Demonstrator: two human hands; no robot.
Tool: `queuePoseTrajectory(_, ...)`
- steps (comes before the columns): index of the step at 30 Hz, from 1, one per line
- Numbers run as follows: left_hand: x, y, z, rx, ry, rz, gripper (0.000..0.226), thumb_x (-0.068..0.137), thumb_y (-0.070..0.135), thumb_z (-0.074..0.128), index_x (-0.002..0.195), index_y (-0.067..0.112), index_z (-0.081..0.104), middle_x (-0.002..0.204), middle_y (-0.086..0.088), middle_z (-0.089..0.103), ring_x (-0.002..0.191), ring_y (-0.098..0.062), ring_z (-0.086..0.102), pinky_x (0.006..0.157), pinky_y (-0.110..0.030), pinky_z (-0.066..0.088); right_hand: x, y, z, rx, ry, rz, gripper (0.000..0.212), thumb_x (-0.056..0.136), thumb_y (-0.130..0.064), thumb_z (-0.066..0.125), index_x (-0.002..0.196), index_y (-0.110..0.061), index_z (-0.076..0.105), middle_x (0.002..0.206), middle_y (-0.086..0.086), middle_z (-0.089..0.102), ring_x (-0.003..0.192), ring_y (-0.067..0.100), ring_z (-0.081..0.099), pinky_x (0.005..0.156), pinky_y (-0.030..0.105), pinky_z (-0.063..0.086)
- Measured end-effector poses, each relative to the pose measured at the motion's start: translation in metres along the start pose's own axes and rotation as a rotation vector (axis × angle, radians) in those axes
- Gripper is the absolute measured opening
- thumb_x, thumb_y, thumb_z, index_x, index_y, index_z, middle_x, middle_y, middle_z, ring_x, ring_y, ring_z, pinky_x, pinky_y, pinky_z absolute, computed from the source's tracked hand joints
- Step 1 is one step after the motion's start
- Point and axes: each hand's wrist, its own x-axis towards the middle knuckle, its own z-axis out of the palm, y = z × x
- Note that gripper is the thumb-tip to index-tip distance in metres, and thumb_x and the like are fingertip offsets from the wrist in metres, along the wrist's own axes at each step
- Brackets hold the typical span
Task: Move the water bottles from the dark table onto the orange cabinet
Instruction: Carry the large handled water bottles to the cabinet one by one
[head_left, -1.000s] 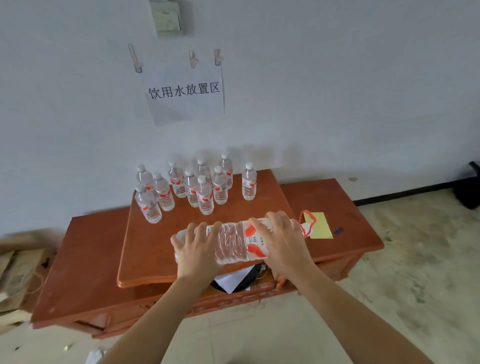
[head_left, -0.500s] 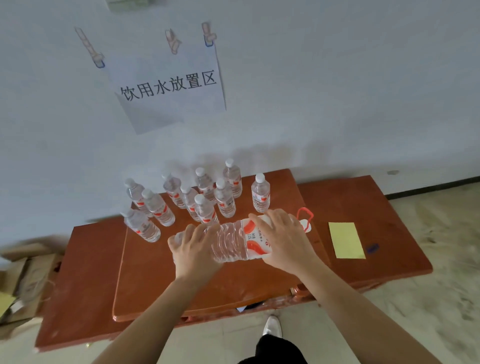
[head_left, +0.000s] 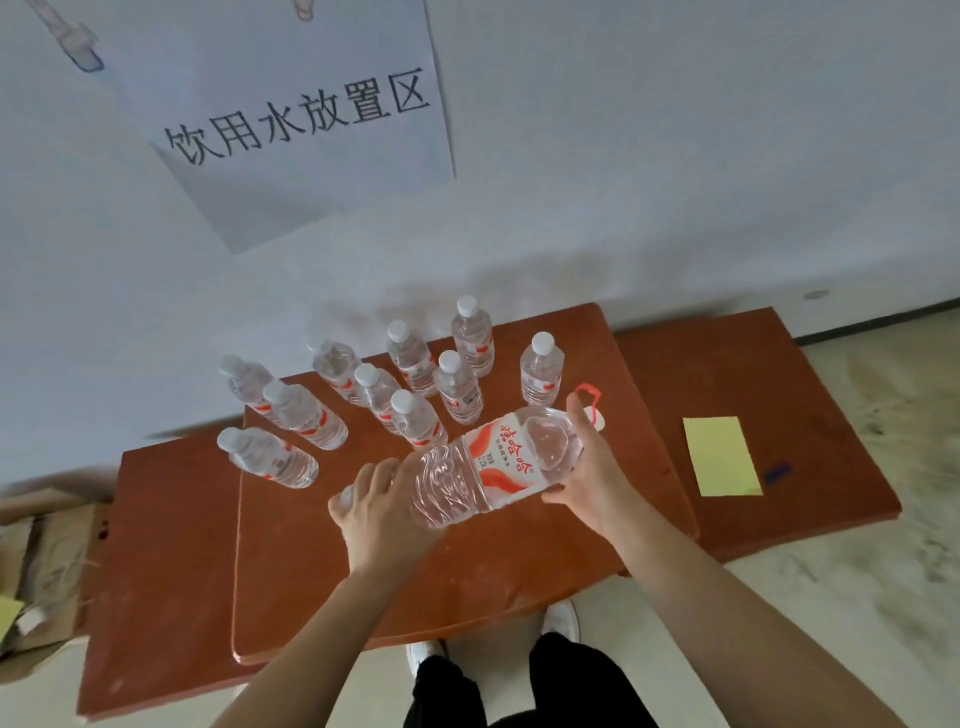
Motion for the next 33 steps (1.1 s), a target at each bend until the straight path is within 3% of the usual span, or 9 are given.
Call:
queuePoseTrajectory(4,0.013,-0.014,0.022,-0.143,-0.185,0.029,0.095,0.063,0.07,0.074,0.145,0.041,0.035,0.145,0.01,0.045,0.139,-0.017,0.034,0.11,-0.057,0.028,-0.001,0.007,0.018,-0.033,0.099,-0.072,0.085,0.056,-0.066,0.091,0.128,-0.032,0.059,0.123,0.0,0.071,0.113,0.022,0.069,0.09,0.048,0.06)
queuePoseTrajectory(7,0.021,-0.01,0.04,-0.298,-0.32,0.06,0.105,0.061,0.059,0.082,0.147,0.038,0.026,0.151,0.008,0.038,0.142,-0.019,0.032,0.114,-0.051,0.032,-0.007,0.003,0.032,-0.146,0.3,-0.239,0.057,0.066,-0.051,0.09,0.113,-0.037,0.06,0.107,-0.011,0.071,0.101,0.011,0.069,0.074,0.025,0.06)
queuePoseTrajectory(14,0.051,0.022,0.066,-0.653,-0.443,0.082,0.085,0.075,0.036,0.084,0.146,0.039,0.037,0.145,0.013,0.049,0.13,-0.009,0.047,0.106,-0.032,0.042,-0.006,0.0,0.058,-0.66,0.628,-0.517,0.059,0.067,-0.057,0.087,0.112,-0.034,0.057,0.098,-0.023,0.065,0.091,-0.002,0.064,0.085,0.014,0.046)
queuePoseTrajectory(19,0.073,0.037,0.059,-0.875,-0.634,0.044,0.07,0.095,0.006,0.054,0.152,0.041,0.032,0.148,0.007,0.051,0.114,-0.009,0.062,0.074,-0.02,0.055,0.011,-0.002,0.059,-0.679,0.635,-0.576,0.06,0.074,-0.052,0.085,0.122,-0.033,0.056,0.107,-0.021,0.063,0.096,0.001,0.064,0.086,0.012,0.042)
queuePoseTrajectory(22,0.078,0.036,0.056,-0.843,-0.701,0.072,0.077,0.095,0.003,0.046,0.151,0.05,0.024,0.151,0.007,0.048,0.086,0.001,0.064,0.069,-0.019,0.053,0.02,-0.005,0.058,-0.636,0.581,-0.537,0.058,0.076,-0.048,0.085,0.121,-0.037,0.051,0.108,-0.022,0.063,0.098,-0.002,0.063,0.088,0.012,0.045)
queuePoseTrajectory(25,0.079,0.032,0.059,-0.786,-0.713,0.094,0.081,0.096,0.002,0.043,0.154,0.051,0.015,0.154,0.009,0.041,0.091,0.006,0.057,0.073,-0.01,0.046,0.025,-0.014,0.055,-0.703,0.498,-0.57,0.041,0.08,-0.044,0.083,0.106,-0.045,0.051,0.096,-0.028,0.061,0.094,-0.011,0.062,0.077,0.002,0.044)
queuePoseTrajectory(27,0.078,0.025,0.062,-0.754,-0.7,0.093,0.081,0.096,0.002,0.041,0.154,0.051,0.012,0.154,0.01,0.042,0.108,-0.003,0.056,0.082,-0.016,0.047,0.031,-0.014,0.055,-0.742,0.388,-0.602,0.036,0.082,-0.05,0.08,0.108,-0.043,0.056,0.099,-0.022,0.066,0.101,-0.005,0.064,0.087,0.014,0.052)
queuePoseTrajectory(29,0.076,0.021,0.06,-0.757,-0.706,0.068,0.079,0.098,0.0,0.039,0.155,0.048,0.013,0.151,0.015,0.042,0.119,-0.006,0.052,0.095,-0.024,0.045,0.037,-0.005,0.055,-0.762,0.291,-0.582,0.06,0.079,-0.067,0.076,0.127,-0.037,0.055,0.119,-0.017,0.065,0.116,0.008,0.063,0.099,0.037,0.054)
queuePoseTrajectory(33,0.076,0.024,0.043,-0.656,-0.688,0.067,0.072,0.099,-0.004,0.034,0.157,0.036,0.019,0.154,0.011,0.039,0.134,-0.007,0.039,0.101,-0.02,0.033,0.044,0.003,0.051,-0.824,0.248,-0.556,0.086,0.073,-0.086,0.063,0.142,-0.039,0.042,0.142,-0.015,0.052,0.131,0.012,0.053,0.107,0.04,0.047)
